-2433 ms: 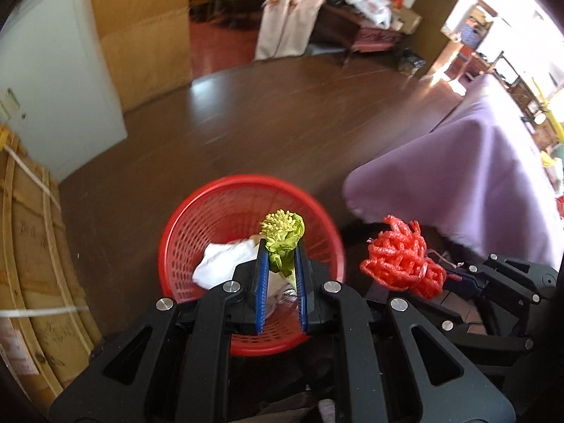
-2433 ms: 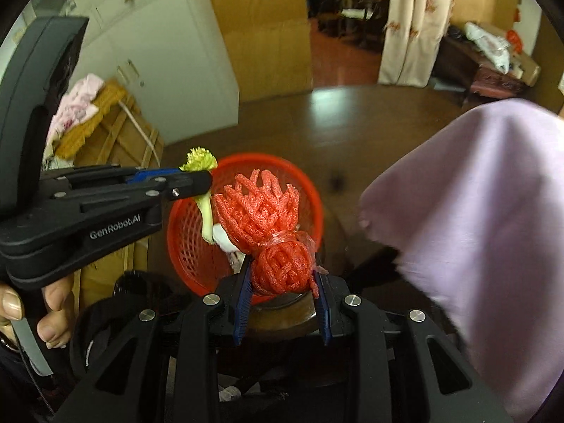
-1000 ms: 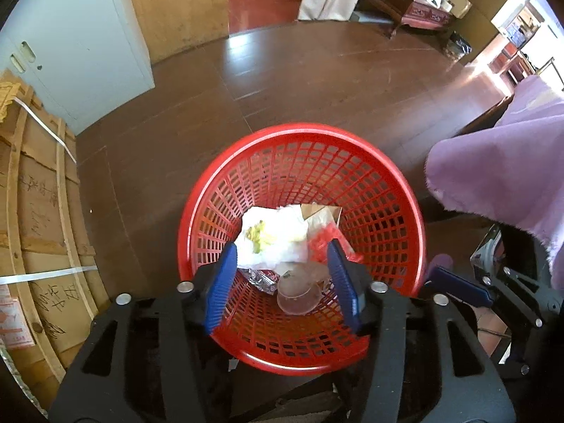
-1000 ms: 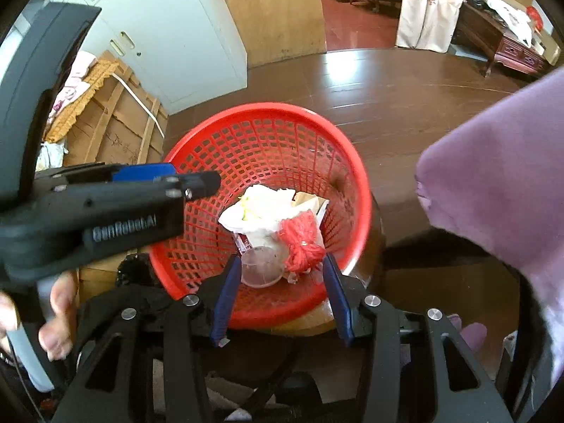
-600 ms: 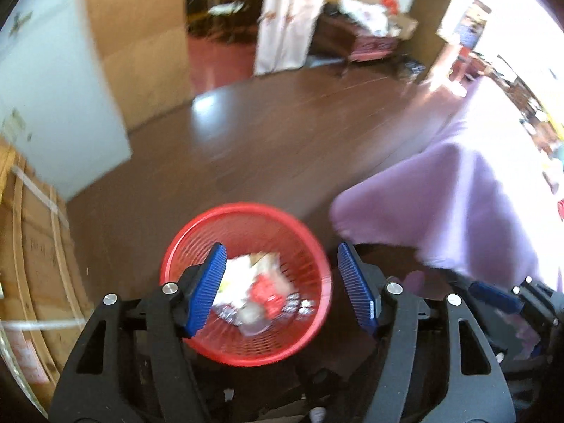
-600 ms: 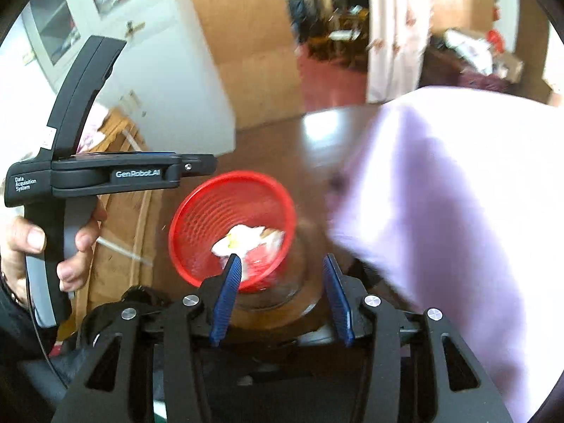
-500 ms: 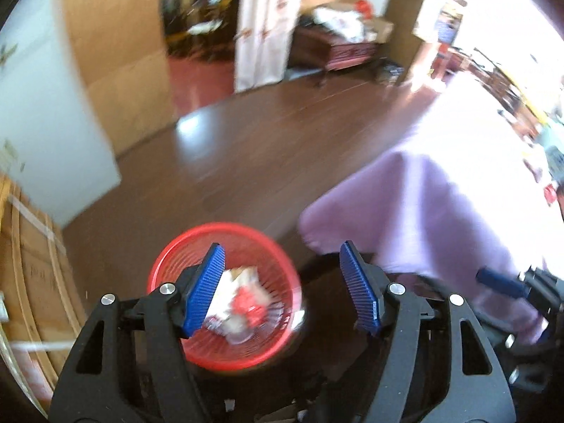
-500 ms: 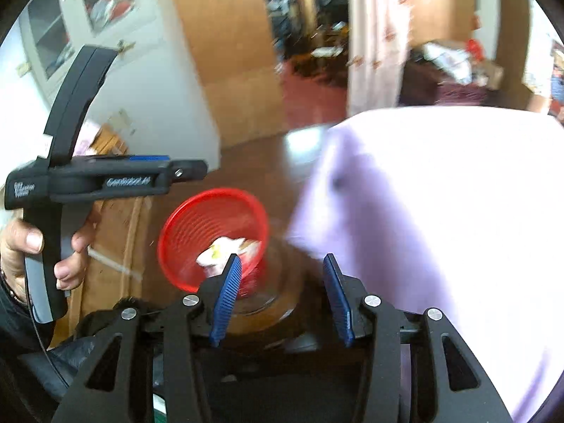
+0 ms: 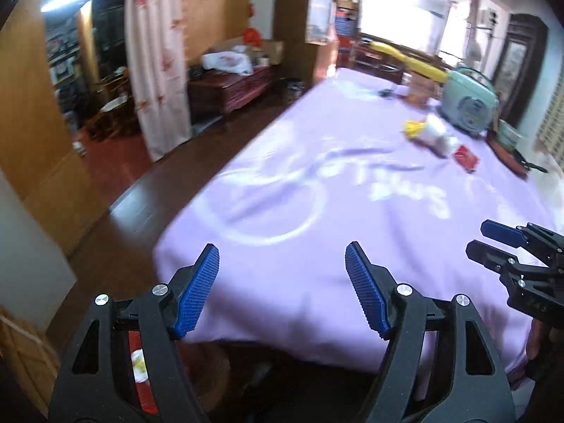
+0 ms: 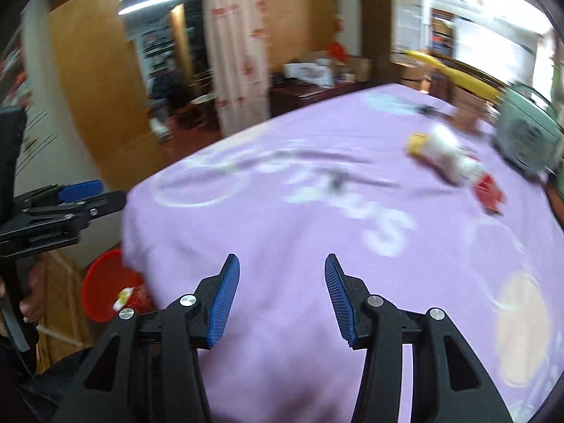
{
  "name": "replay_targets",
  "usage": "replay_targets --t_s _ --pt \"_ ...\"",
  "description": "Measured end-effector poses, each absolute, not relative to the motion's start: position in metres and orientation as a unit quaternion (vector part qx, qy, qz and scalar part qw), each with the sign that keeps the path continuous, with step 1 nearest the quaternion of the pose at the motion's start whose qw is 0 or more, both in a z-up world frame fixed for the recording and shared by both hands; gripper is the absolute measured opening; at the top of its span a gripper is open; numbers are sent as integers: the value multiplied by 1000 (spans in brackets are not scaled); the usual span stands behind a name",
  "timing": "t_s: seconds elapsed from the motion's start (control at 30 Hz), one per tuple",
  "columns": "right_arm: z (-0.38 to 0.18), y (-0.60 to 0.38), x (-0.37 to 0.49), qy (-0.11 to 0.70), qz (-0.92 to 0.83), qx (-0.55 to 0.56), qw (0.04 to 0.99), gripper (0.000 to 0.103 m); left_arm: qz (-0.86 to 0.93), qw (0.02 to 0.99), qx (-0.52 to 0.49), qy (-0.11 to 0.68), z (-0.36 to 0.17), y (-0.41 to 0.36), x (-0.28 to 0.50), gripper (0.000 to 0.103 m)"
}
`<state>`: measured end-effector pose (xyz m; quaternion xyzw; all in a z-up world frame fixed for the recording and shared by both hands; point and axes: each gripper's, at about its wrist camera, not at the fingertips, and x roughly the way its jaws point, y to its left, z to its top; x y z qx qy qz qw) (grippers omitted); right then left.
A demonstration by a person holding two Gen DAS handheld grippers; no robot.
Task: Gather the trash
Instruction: 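Move both tools back over the table toward the remaining trash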
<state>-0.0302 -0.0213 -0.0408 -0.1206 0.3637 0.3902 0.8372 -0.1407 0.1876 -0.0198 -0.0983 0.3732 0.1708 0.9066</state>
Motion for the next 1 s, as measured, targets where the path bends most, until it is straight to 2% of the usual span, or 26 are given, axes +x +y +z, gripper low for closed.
replay_targets --t_s 0.4,0.57,0.73,0.87,1.0 --pt "-35 -124 51 378 266 -83 883 54 52 915 -73 393 -10 99 -29 72" --pt "-12 -144 80 377 247 -83 889 54 14 912 -82 401 1 80 11 73" --pt "10 -153 124 362 225 -74 902 59 -1 908 -111 404 9 78 58 76" --pt "-10 -146 174 375 208 -88 899 59 5 905 -113 411 3 77 97 76" --pt "-52 -126 222 400 196 -117 888 59 10 897 -116 427 -9 81 131 76"
